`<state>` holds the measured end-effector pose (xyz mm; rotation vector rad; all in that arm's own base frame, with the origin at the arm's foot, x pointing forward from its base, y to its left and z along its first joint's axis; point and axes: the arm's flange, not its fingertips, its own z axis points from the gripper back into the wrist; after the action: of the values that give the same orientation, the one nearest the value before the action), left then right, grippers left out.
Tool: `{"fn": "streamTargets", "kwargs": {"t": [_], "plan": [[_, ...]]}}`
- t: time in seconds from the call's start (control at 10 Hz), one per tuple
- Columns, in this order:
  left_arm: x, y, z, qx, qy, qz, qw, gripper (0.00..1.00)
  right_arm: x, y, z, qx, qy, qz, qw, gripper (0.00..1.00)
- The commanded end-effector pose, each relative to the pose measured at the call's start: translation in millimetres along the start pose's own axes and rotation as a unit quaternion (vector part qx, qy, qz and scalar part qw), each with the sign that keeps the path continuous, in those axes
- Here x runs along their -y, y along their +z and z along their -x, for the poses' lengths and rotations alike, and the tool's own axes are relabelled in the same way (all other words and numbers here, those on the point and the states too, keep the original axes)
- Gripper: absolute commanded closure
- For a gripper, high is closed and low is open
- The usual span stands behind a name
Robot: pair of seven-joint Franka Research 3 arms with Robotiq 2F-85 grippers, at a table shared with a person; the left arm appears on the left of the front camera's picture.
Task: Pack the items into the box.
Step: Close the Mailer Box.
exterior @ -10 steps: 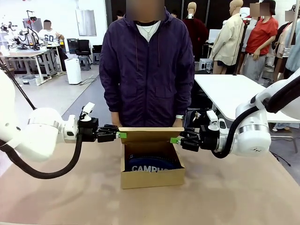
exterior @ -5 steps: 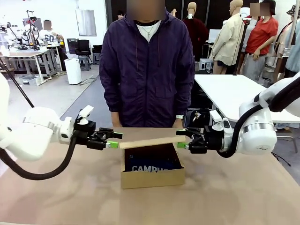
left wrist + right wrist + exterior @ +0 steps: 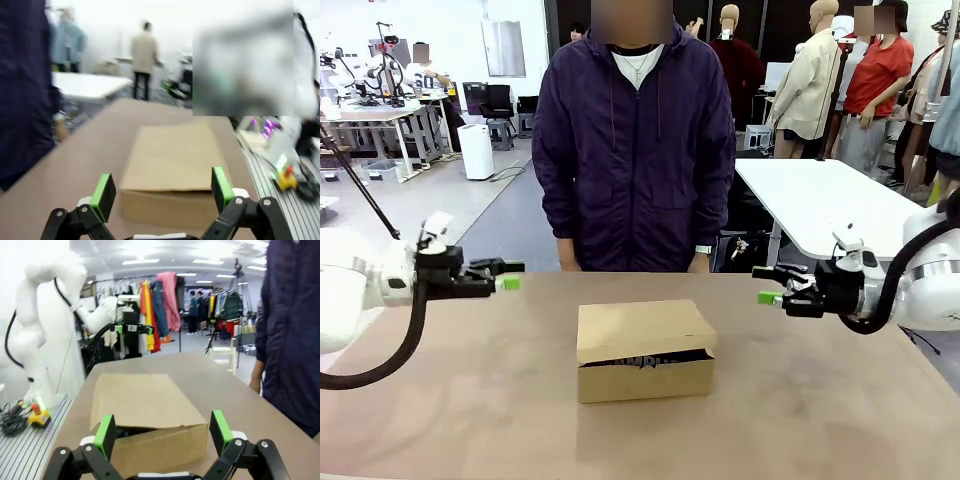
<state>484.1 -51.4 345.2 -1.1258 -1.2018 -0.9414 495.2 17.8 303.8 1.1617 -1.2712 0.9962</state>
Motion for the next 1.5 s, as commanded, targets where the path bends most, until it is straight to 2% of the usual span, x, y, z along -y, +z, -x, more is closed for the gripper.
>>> {"fn": "streamTargets", "kwargs": {"t": [0.0, 0.1, 0.3, 0.6, 0.7, 0.9, 1.1, 1.3, 1.4], "plan": [[13.5, -21.0, -16.7, 0.109, -0.003, -0.059, 0.992, 0.0, -4.8, -30.3, -14.6, 0.033, -0.029, 0.039, 0.998, 0.0], [10.8, -36.8, -21.2, 0.108, -0.004, -0.054, 0.993, 0.0, -1.1, -51.2, -21.9, 0.049, -0.041, 0.024, 0.998, 0.0], [0.8, -89.1, -13.9, 0.062, 0.002, 0.009, 0.998, 0.0, 5.5, -85.5, -23.7, 0.029, -0.04, 0.004, 0.999, 0.0], [5.1, -138.0, 6.7, -0.03, 0.005, 0.066, 0.997, 0.0, 6.6, -125.6, -10.9, -0.01, -0.034, -0.022, 0.999, 0.0], [8.5, -149.9, 18.9, -0.08, -0.002, 0.07, 0.994, 0.0, 3.7, -137.4, -4.1, -0.029, -0.029, -0.032, 0.999, 0.0], [12.8, -161.9, 36.7, -0.124, 0.004, 0.1, 0.987, 0.0, -5.7, -157.5, 8.4, -0.076, -0.008, -0.061, 0.995, 0.0], [14.0, -166.1, 53.4, -0.158, 0.013, 0.1, 0.982, 0.0, -12.4, -168.6, 26.8, -0.144, 0.0, -0.091, 0.985, 0.0], [16.1, -165.3, 69.8, -0.167, 0.034, 0.117, 0.978, 0.0, -13.1, -169.2, 41.7, -0.199, 0.001, -0.103, 0.975, 0.0], [17.4, -165.9, 76.8, -0.173, 0.041, 0.12, 0.977, 0.0, -12.9, -167.4, 45.5, -0.206, 0.0, -0.105, 0.973, 0.0]]}}
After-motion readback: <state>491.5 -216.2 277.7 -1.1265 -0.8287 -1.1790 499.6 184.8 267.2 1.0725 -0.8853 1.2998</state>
